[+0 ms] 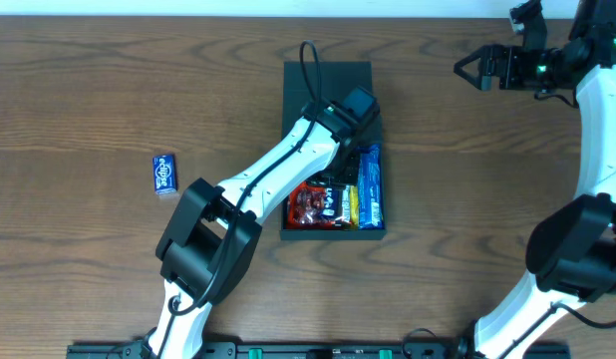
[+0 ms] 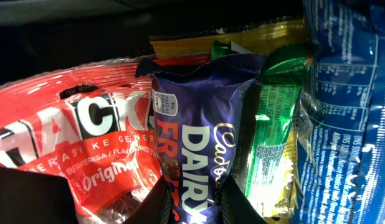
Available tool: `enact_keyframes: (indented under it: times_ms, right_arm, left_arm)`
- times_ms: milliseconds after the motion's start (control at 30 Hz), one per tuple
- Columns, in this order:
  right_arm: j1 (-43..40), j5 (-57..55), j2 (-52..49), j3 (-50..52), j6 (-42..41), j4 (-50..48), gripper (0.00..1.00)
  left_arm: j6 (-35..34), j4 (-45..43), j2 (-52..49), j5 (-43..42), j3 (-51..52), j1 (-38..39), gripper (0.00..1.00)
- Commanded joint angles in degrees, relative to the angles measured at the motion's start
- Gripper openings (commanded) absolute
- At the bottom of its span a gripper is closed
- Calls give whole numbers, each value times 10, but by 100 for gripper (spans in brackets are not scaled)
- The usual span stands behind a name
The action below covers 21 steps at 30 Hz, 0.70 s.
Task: Pack container
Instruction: 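Carry the Dairy Milk bar into the box and release it, then move the left gripper to the blue eclipse mint tin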
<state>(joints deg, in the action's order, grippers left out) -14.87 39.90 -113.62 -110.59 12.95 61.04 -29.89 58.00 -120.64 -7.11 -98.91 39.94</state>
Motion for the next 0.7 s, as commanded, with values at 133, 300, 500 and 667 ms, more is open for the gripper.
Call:
enact_keyframes:
  times_ms: [133,300,500,667]
  right_arm:
    - [3,10,5,-11,-5,-1,99]
    - [3,10,5,-11,-4,-2,100]
    - [3,10,5,-11,-5,-11,99]
    - [3,10,5,-11,-5,-15,99]
  left_arm:
    - [-29,-1,0,2,-2,-2,51]
    - [-18,27,11,0,-17,-9,55]
    - [-18,108,79,118,-127,-34,53]
    - [-19,152,160,227,-149,-100,56]
